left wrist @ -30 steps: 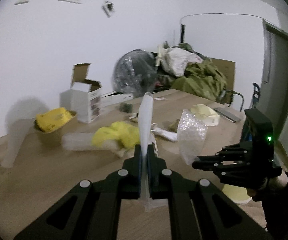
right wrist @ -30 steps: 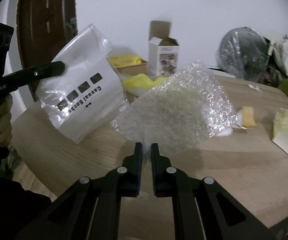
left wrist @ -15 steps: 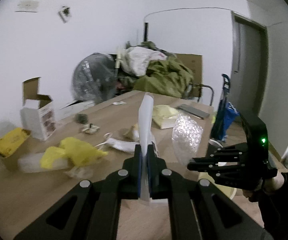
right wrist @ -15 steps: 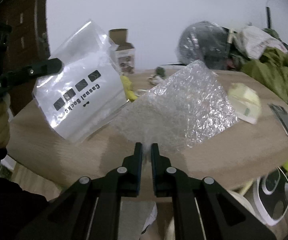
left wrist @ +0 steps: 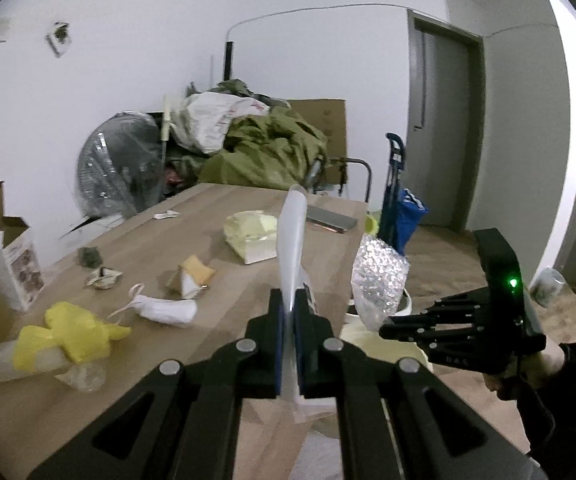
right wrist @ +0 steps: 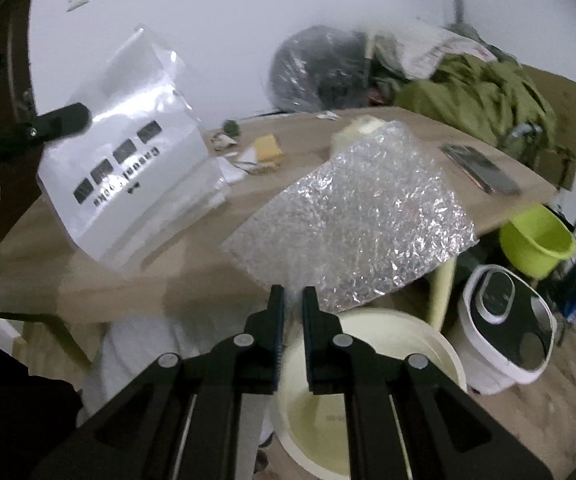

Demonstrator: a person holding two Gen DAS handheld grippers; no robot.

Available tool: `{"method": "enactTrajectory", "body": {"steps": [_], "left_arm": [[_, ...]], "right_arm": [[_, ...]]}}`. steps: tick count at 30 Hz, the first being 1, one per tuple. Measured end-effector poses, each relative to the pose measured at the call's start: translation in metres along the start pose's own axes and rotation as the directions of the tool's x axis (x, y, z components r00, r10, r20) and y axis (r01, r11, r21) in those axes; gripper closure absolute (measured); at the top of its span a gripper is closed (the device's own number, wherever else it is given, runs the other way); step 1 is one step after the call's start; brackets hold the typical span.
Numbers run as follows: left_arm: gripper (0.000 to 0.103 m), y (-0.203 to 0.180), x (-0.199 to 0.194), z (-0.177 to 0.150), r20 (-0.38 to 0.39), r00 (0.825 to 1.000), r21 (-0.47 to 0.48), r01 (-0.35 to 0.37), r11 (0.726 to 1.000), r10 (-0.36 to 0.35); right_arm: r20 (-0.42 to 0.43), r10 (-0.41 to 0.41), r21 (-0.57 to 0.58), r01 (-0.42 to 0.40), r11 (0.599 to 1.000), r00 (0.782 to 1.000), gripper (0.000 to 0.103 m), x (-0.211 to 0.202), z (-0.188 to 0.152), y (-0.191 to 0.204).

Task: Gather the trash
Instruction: 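Carry the bubble wrap over the cream bucket and open the right gripper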

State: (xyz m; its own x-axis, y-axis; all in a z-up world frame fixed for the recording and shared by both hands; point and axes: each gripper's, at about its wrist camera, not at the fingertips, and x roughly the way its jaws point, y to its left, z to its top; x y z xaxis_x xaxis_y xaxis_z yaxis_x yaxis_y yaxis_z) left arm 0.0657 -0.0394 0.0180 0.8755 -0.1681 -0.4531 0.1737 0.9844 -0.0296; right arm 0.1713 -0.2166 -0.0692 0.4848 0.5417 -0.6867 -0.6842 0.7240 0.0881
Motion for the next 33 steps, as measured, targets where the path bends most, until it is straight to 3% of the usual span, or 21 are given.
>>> {"method": "enactTrajectory", "body": {"steps": [13, 24, 33], "left_arm": [[0.099, -0.044, 0.048, 0.006, -0.047, 0.991, 0.049, 0.127, 0.991, -0.124], [0.099, -0.077, 0.084, -0.001, -0.114, 0.97, 0.081, 0.225, 0.971, -0.216], [0.099, -0.093, 0.127, -0.02, -0.181, 0.943, 0.046, 0.293, 0.955, -0.28]], "right_arm": [[-0.089, -0.06, 0.112, 0.07, 0.991, 0.994, 0.094, 0.0, -0.051, -0.045], [-0.158, -0.096, 0.194, 0.127, 0.973, 0.983, 0.061, 0.017, -0.071, -0.083], [-0.155, -0.153, 0.269, 0.191, 0.944, 0.976, 0.058, 0.004, -0.085, -0.108]]}}
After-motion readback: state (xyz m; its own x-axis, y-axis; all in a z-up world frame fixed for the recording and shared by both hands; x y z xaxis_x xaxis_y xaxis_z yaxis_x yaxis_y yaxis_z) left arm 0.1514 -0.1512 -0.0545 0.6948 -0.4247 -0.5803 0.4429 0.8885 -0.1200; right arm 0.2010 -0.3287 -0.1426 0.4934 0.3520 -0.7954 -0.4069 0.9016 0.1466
